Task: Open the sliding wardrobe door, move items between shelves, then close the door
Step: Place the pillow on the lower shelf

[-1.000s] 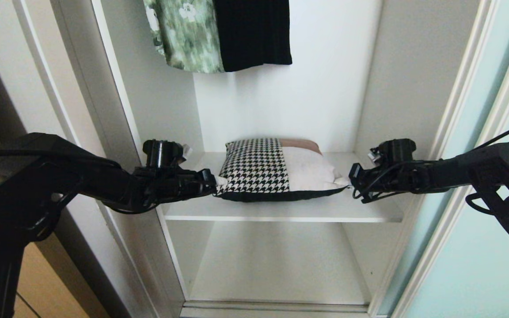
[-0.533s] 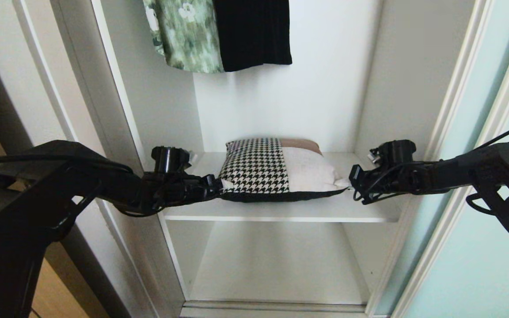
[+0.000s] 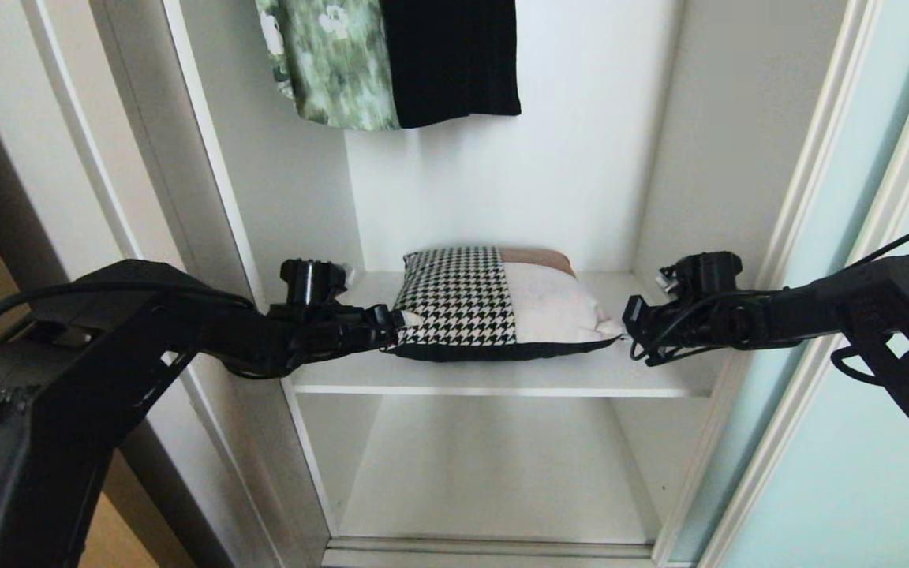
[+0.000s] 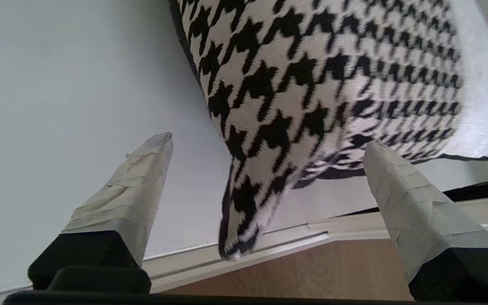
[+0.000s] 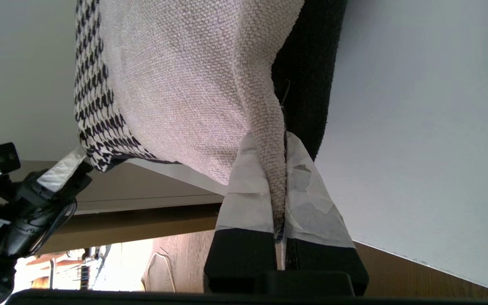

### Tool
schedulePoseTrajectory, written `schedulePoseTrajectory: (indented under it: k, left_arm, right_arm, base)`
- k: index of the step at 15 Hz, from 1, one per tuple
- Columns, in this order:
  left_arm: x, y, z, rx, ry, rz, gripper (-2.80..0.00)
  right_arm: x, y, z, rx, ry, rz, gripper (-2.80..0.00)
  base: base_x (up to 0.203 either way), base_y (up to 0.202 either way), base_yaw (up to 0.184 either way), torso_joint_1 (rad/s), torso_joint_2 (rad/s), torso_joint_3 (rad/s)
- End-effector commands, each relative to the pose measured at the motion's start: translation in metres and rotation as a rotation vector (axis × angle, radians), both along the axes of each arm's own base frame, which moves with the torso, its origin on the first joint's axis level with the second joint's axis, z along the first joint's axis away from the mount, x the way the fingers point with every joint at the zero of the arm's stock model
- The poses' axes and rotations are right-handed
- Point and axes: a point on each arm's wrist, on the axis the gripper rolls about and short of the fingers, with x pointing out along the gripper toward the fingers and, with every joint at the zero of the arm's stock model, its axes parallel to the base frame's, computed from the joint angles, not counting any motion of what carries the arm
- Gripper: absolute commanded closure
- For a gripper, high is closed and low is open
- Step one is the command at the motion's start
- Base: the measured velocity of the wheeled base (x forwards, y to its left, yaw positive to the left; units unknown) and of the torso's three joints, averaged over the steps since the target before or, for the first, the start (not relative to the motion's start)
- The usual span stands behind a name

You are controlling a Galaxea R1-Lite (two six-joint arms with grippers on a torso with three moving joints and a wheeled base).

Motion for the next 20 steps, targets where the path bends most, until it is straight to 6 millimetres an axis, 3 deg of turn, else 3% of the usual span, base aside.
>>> schedulePoseTrajectory:
  k: [1, 2, 7, 11, 13, 15, 20]
  left_arm:
    - [0.006, -0.002, -0.013, -0.001, 0.012, -0.001, -2.8]
    - [0.007, -0.002, -0.016, 0.0, 0.016, -0.001, 0.0]
    - [0.012, -0.004, -0.013, -0.006, -0.007, -0.005, 0.0]
    - [0.008, -0.008, -0.024, 0.002, 0.026, -0.016, 0.0]
    - [0.0, -0.01, -0.01, -0.008, 0.014, -0.017, 0.0]
    - [-0.013, -0.01, 0.004, -0.011, 0.007, -0.022, 0.0]
    - [-0.057, -0.014, 0.031, 0.015, -0.085, 0.06, 0.0]
  right_arm:
    - [0.0, 0.0, -0.001, 0.005, -0.002, 0.002, 0.0]
    - [0.0, 0.0, -0.002, 0.006, 0.002, 0.003, 0.0]
    - [0.0, 0.0, -0.004, 0.007, -0.006, 0.001, 0.0]
    - [-0.003, 0.0, -0.003, 0.006, -0.003, 0.003, 0.0]
    - [-0.008, 0.0, 0.001, 0.012, -0.004, 0.017, 0.0]
    - [-0.018, 0.002, 0.012, 0.016, -0.018, 0.035, 0.0]
    - [-0.069, 0.01, 0.05, -0.027, -0.093, 0.108, 0.0]
  base:
    - [0.0, 0.0, 0.0, 0.0, 0.0, 0.0]
    - [0.0, 0.0, 0.0, 0.0, 0.0, 0.0]
    - [0.0, 0.0, 0.0, 0.0, 0.0, 0.0]
    - [0.0, 0.0, 0.0, 0.0, 0.0, 0.0]
    - [0.0, 0.0, 0.0, 0.0, 0.0, 0.0]
    - [0.0, 0.0, 0.0, 0.0, 0.0, 0.0]
    - [0.0, 0.0, 0.0, 0.0, 0.0, 0.0]
